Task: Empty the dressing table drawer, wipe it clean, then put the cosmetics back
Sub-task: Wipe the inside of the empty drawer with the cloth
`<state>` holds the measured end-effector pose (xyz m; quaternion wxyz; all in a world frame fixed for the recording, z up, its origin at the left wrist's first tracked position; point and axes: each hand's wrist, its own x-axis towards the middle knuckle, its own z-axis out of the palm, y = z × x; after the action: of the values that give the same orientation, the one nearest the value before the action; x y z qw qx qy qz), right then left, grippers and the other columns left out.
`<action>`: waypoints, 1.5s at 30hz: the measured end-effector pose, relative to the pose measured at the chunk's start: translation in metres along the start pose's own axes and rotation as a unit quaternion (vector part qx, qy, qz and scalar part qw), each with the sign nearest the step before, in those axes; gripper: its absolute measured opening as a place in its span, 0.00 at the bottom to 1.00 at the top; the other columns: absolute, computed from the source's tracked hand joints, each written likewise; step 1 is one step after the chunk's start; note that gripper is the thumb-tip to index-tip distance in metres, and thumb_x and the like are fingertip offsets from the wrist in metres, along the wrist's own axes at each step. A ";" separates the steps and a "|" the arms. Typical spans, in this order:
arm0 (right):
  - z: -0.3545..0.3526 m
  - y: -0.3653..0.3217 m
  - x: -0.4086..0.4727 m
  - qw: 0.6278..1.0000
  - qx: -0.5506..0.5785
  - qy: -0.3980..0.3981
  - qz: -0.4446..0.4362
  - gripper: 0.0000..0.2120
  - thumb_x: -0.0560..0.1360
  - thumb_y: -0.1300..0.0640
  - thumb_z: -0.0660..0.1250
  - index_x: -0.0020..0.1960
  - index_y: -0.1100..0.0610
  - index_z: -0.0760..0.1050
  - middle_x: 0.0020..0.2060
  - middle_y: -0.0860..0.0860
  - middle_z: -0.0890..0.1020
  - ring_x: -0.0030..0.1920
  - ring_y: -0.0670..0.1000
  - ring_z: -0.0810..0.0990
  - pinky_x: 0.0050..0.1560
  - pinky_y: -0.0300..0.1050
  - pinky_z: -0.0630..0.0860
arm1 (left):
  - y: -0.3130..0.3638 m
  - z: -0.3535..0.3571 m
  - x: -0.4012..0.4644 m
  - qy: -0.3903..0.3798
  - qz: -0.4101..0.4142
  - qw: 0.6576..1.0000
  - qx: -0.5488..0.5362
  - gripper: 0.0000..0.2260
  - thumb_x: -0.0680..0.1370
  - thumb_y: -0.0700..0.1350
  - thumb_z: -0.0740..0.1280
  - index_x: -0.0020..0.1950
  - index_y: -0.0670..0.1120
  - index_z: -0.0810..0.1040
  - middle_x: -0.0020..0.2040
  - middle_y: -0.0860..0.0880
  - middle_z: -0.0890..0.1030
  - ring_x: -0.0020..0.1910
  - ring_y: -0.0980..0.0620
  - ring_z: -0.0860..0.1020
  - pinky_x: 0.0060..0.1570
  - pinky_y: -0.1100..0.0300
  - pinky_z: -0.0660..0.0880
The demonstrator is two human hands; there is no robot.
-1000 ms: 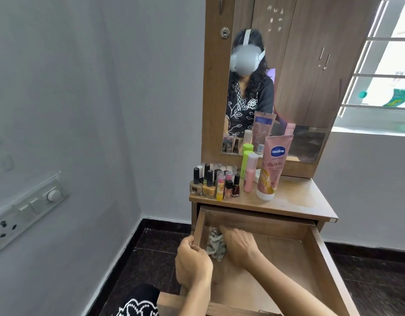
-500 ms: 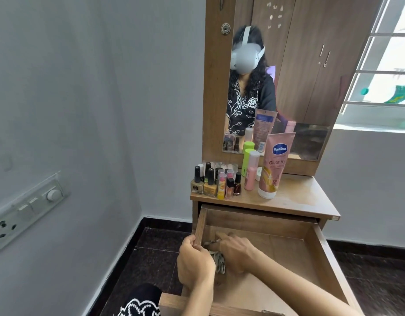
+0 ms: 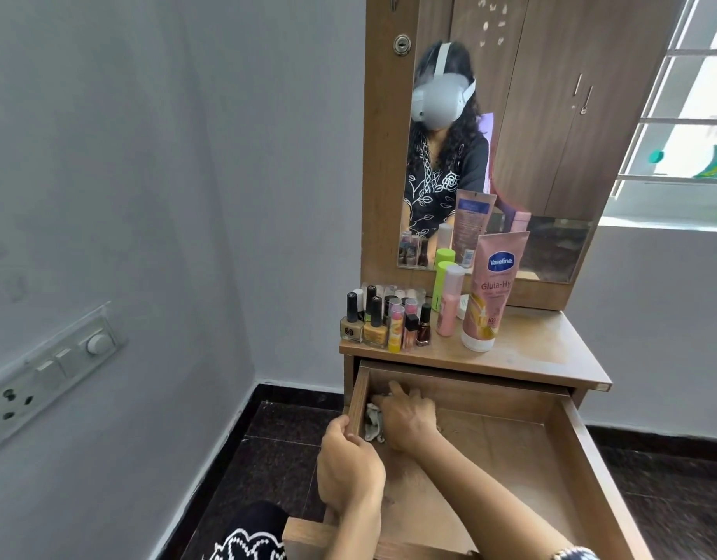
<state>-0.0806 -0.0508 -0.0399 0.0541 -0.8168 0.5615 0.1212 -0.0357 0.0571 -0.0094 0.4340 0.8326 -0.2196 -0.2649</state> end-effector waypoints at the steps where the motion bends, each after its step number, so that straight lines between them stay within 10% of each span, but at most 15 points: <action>1: -0.001 -0.002 -0.002 1.000 0.015 -0.012 0.021 0.23 0.78 0.55 0.60 0.72 0.45 0.63 0.73 0.51 0.59 0.67 0.60 0.65 0.59 0.52 0.71 | 0.000 0.000 0.000 -0.001 -0.001 1.000 -0.002 0.16 0.81 0.41 0.55 0.66 0.52 0.73 0.59 0.49 0.79 0.56 0.47 0.78 0.43 0.57 0.70; 11: 0.003 -0.014 -0.007 0.965 0.111 -0.022 0.237 0.12 0.78 0.57 0.61 0.59 0.56 0.76 0.55 0.51 0.79 0.52 0.50 0.80 0.36 0.43 0.72 | -0.002 -0.001 -0.001 0.001 -0.005 1.000 0.004 0.16 0.81 0.40 0.55 0.66 0.52 0.73 0.59 0.49 0.80 0.55 0.46 0.78 0.44 0.57 0.71; 17: 0.012 -0.016 -0.004 0.975 0.147 0.148 0.080 0.14 0.78 0.55 0.61 0.63 0.52 0.70 0.56 0.52 0.79 0.53 0.53 0.81 0.43 0.45 0.74 | -0.001 -0.001 -0.002 0.003 0.001 1.000 0.009 0.16 0.81 0.40 0.55 0.66 0.52 0.73 0.59 0.48 0.80 0.55 0.46 0.78 0.43 0.56 0.71; 26: 0.005 -0.008 -0.030 0.997 0.078 -0.014 0.022 0.21 0.79 0.46 0.58 0.67 0.57 0.69 0.64 0.54 0.72 0.63 0.56 0.74 0.56 0.49 0.73 | -0.003 -0.001 -0.002 0.010 0.005 1.000 0.005 0.15 0.81 0.41 0.56 0.65 0.52 0.74 0.58 0.48 0.80 0.54 0.46 0.79 0.46 0.54 0.75; 45: 0.021 0.020 -0.013 0.980 0.188 -0.005 -0.056 0.22 0.79 0.53 0.57 0.73 0.45 0.61 0.68 0.55 0.70 0.65 0.58 0.72 0.63 0.53 0.72 | -0.005 0.000 -0.004 0.012 0.003 1.000 0.009 0.15 0.81 0.42 0.56 0.65 0.53 0.74 0.57 0.47 0.81 0.54 0.45 0.79 0.48 0.53 0.74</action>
<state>-0.1071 -0.0415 -0.0562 0.2166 -0.8213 0.5276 0.0142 -0.0378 0.0626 -0.0126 0.4302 0.8389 -0.2191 -0.2511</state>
